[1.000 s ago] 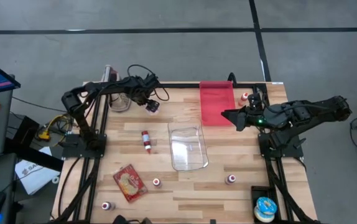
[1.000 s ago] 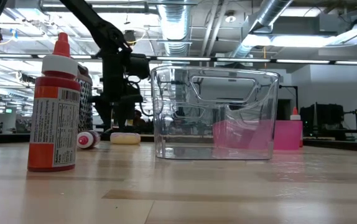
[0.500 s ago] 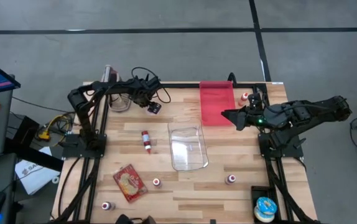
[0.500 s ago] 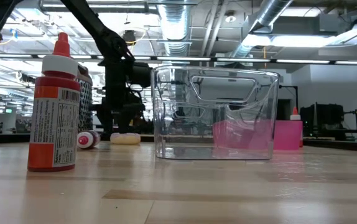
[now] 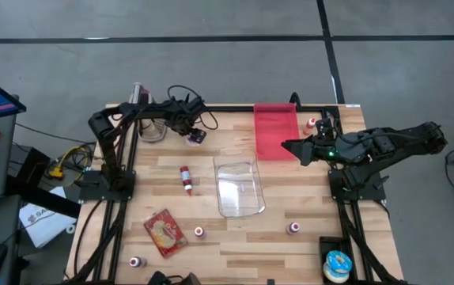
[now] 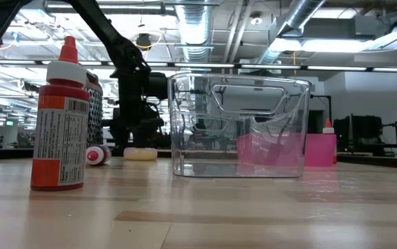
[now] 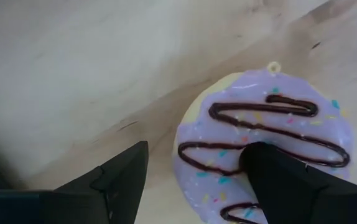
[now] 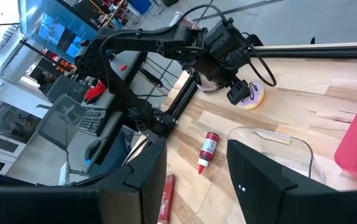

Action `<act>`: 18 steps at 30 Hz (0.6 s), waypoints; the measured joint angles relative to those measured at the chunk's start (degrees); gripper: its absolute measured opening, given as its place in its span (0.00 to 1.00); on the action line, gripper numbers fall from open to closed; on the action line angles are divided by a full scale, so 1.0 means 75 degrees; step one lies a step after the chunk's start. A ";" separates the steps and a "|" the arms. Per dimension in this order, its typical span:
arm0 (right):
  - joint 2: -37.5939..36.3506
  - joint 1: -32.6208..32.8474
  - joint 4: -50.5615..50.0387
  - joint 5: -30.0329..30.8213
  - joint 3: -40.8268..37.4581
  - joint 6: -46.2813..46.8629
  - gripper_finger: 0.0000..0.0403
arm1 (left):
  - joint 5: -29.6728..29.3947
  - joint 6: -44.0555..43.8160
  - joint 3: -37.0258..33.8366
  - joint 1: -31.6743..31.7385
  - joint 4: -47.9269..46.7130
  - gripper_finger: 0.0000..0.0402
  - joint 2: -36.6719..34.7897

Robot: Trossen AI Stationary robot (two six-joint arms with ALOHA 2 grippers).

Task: Pick & Place Food Item
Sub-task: Put the violet donut into the black bin

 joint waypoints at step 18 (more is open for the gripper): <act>-0.0003 -0.0006 -0.0008 -0.0002 0.0000 -0.0006 0.40 | 0.1097 -0.0178 0.0000 0.0029 0.0633 0.30 -0.0082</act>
